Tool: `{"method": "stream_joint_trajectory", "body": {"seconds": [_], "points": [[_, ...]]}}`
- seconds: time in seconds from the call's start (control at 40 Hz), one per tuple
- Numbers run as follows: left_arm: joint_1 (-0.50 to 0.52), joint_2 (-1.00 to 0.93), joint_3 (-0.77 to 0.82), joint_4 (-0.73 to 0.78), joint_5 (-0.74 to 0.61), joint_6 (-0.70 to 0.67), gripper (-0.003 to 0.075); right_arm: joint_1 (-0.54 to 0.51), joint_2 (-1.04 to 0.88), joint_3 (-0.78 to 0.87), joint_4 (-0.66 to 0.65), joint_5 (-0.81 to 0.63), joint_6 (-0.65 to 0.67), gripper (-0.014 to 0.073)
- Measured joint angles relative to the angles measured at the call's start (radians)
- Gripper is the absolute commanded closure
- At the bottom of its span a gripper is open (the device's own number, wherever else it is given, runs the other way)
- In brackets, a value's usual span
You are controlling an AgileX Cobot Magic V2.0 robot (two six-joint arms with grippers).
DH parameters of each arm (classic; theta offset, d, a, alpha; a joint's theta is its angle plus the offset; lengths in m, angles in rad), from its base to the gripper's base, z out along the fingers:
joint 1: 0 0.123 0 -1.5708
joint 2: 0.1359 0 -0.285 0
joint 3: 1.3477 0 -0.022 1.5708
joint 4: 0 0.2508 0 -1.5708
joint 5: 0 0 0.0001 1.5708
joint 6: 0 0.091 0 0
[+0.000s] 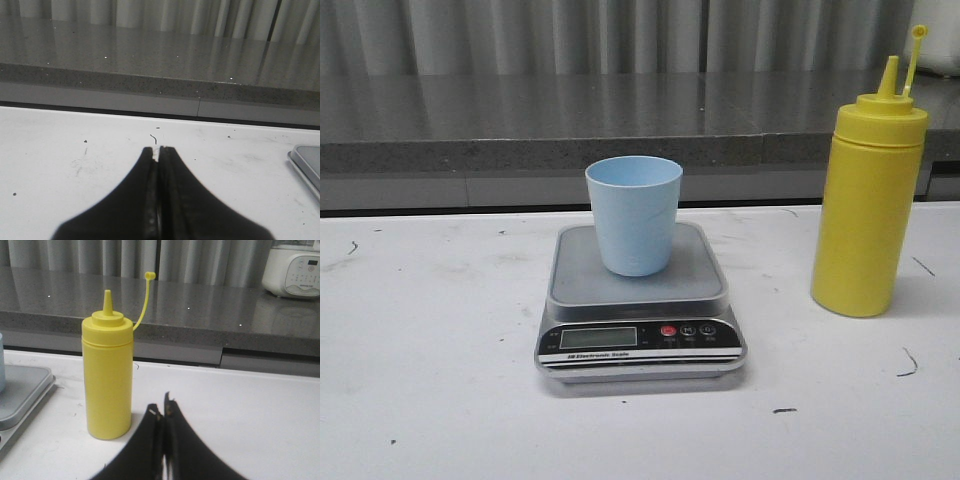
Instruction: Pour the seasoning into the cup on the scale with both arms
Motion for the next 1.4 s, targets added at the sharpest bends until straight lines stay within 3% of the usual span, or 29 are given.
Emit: {"method": "stream_joint_trajectory", "body": {"seconds": [1.4], "points": [[0.0, 0.0, 0.0, 0.0, 0.0, 0.0, 0.074, -0.007, 0.0, 0.0, 0.0, 0.053, 0.0, 0.0653]]}}
